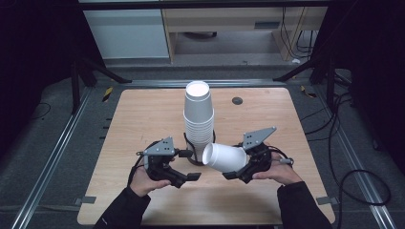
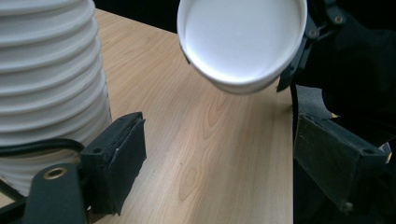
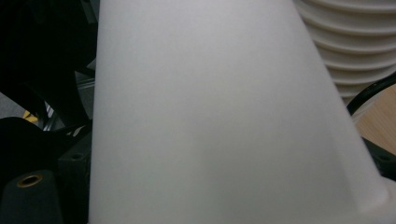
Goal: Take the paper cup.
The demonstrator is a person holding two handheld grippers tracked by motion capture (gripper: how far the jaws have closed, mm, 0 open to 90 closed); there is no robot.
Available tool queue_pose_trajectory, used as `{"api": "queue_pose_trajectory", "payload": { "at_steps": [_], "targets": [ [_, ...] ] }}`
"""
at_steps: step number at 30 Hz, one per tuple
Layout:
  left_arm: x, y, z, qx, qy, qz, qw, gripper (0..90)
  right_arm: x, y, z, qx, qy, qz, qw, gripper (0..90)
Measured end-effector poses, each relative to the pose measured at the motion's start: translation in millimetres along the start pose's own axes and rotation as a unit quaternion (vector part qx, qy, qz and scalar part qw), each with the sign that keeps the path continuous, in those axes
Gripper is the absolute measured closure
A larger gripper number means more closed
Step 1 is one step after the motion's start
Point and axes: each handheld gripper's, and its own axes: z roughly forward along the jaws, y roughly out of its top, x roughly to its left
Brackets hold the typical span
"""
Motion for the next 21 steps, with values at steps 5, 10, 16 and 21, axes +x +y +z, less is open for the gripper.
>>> {"api": "queue_pose_trajectory", "payload": {
  "at_steps": [5,10,16,21],
  "targets": [
    [3.8,-3.0,-1.7,0.006,0.005,-0.002,1.0,16.5,-2.7,8.7,-5.3,0.011,-0.009,-0.007,0.9999,10.2],
    [5.2,-4.8,-0.2,0.008,0.004,-0.001,1.0,16.8,-4.1,15.4,-6.4,0.023,-0.015,-0.015,0.9995,10.1],
    [5.5,-4.7,-1.1,0.006,0.005,-0.002,1.0,17.2,-5.3,25.2,-2.2,0.044,-0.015,-0.03,0.9985,10.1],
    [5.9,-4.4,-0.8,0.005,0.005,-0.004,1.0,17.2,-5.4,33.8,2.2,0.065,-0.018,-0.044,0.9967,10.1]
  ]
}}
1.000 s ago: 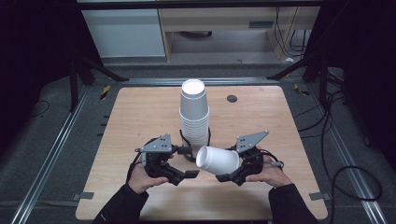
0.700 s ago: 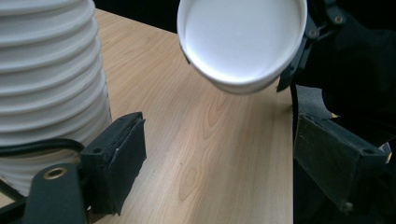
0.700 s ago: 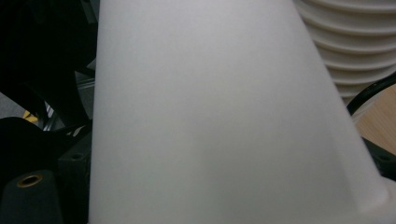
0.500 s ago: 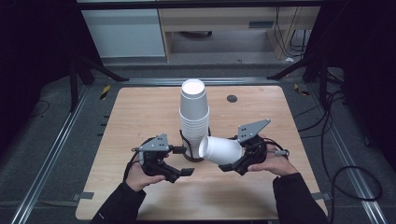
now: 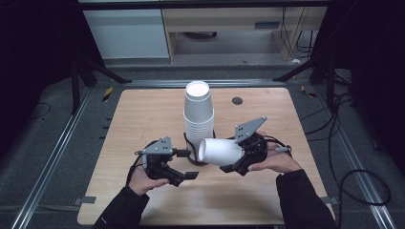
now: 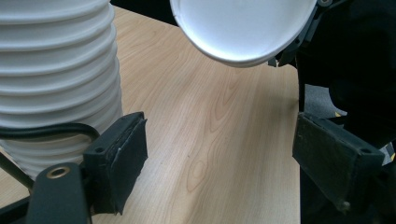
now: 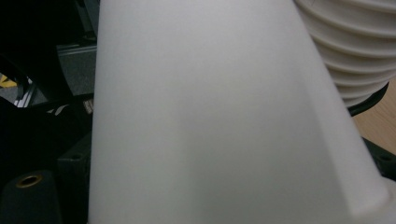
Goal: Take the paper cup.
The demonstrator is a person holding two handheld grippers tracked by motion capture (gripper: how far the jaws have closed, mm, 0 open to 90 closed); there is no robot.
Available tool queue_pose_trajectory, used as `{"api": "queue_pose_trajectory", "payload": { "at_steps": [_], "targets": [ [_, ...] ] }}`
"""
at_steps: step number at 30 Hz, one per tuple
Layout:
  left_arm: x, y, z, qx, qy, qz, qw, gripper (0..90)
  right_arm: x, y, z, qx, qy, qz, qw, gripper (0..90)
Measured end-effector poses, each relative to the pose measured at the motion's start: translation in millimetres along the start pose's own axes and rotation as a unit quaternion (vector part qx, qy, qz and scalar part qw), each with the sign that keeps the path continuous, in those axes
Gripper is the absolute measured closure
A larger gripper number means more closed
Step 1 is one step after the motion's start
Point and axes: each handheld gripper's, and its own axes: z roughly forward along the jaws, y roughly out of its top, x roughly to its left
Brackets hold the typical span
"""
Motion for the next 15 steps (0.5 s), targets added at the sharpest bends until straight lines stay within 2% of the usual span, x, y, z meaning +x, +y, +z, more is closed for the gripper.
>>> {"api": "queue_pose_trajectory", "payload": {
  "at_steps": [10,15],
  "targets": [
    [-1.3,1.3,0.8,0.002,-0.001,0.003,1.0,17.0,0.3,9.8,8.6,0.028,0.004,-0.016,0.9995,10.1],
    [-3.0,1.3,2.3,0.008,-0.002,0.005,1.0,16.9,2.6,8.7,16.0,0.054,0.011,-0.023,0.9982,10.1]
  ]
}}
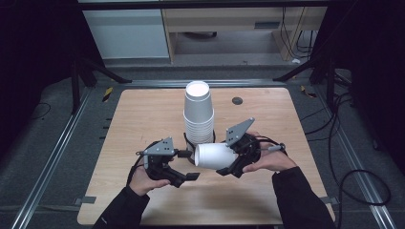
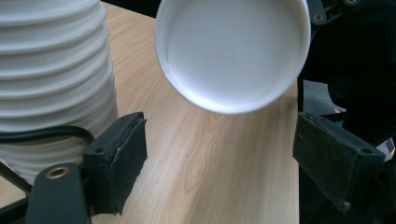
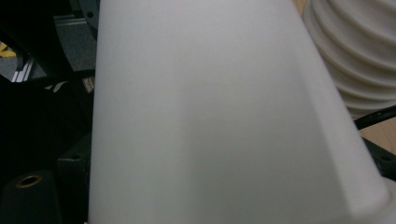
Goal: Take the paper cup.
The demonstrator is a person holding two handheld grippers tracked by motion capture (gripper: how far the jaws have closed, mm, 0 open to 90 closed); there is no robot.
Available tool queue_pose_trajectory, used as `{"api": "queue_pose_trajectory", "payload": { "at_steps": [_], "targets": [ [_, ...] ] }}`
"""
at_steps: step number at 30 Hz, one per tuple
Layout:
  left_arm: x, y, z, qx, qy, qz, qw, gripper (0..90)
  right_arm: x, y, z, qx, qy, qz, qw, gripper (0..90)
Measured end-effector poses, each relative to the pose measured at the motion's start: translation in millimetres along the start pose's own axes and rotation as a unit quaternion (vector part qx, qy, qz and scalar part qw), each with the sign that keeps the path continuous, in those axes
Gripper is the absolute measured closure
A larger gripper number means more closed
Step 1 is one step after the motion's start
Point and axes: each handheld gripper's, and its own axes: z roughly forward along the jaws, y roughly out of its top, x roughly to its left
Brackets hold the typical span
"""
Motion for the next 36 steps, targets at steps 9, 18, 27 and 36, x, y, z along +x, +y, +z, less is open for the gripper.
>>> {"api": "queue_pose_trajectory", "payload": {
  "at_steps": [9,18,27,36],
  "targets": [
    [-2.5,0.4,4.1,0.013,-0.007,0.003,0.9999,15.6,5.4,-0.6,11.3,0.025,0.014,-0.011,0.9995,10.1],
    [-4.5,1.0,8.8,0.029,-0.014,0.007,0.9994,14.7,11.2,-1.1,28.0,0.05,0.028,-0.018,0.9982,10.0],
    [-5.8,0.7,14.5,0.05,-0.019,0.009,0.9985,14.8,14.7,0.7,39.2,0.063,0.035,-0.023,0.9971,10.0],
    [-6.6,-0.8,19.1,0.07,-0.022,0.008,0.9973,16.6,15.9,5.0,47.4,0.068,0.038,-0.028,0.9966,10.0]
  ]
}}
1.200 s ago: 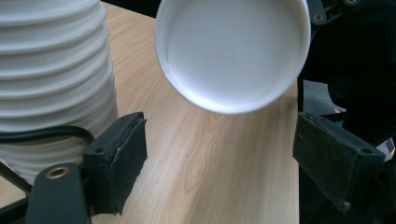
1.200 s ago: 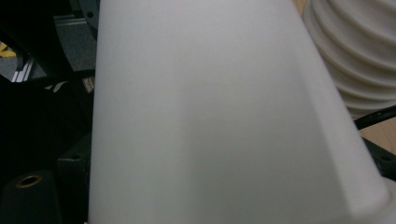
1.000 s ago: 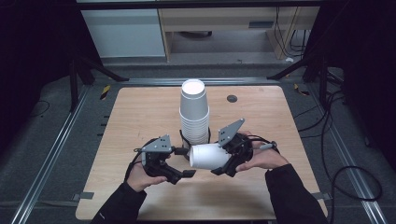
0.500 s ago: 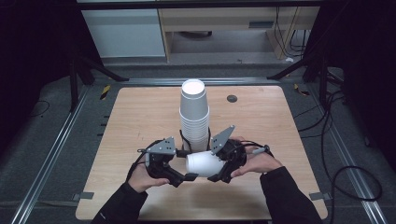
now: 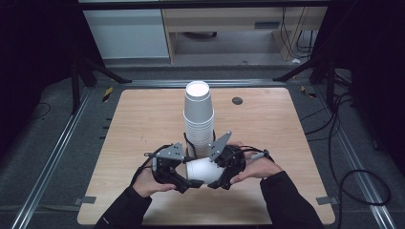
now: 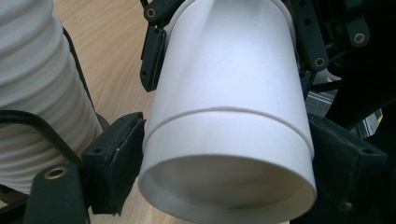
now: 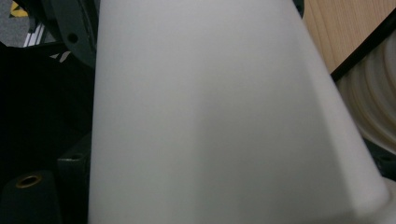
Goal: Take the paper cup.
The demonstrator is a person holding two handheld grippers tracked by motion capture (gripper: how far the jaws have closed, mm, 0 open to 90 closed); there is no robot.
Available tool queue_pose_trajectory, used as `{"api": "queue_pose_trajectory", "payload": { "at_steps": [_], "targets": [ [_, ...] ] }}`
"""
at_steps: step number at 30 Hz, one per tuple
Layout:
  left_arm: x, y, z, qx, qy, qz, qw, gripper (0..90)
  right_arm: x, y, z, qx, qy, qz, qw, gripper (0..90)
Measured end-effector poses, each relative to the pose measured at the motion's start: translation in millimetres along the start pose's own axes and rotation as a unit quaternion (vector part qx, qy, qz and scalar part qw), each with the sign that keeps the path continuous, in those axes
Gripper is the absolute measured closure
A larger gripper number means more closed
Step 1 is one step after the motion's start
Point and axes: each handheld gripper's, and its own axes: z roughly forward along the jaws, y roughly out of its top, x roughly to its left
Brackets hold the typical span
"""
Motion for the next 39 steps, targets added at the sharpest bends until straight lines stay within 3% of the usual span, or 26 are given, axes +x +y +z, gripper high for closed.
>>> {"api": "queue_pose_trajectory", "payload": {
  "at_steps": [4,19,27,34,39],
  "targets": [
    [-0.5,-0.2,2.8,0.013,0.003,0.003,0.9999,17.4,-0.5,2.1,2.1,0.0,0.0,0.0,1.0,10.0],
    [-1.0,0.4,0.8,0.009,-0.004,0.009,0.9999,21.9,-0.6,3.1,0.9,0.0,0.004,-0.001,1.0,9.3],
    [0.0,-0.2,-0.2,0.008,-0.008,0.005,0.9999,22.3,-0.5,1.9,1.1,-0.013,0.007,0.003,0.9999,7.1],
    [1.6,-1.8,-1.8,0.016,0.004,0.009,0.9998,22.3,-0.3,1.3,-9.6,-0.042,-0.004,0.008,0.9991,4.6],
    [5.6,-4.2,-5.1,0.02,0.013,0.011,0.9997,22.2,-1.6,-3.8,-27.4,-0.081,-0.023,0.021,0.9962,4.3]
  ]
}}
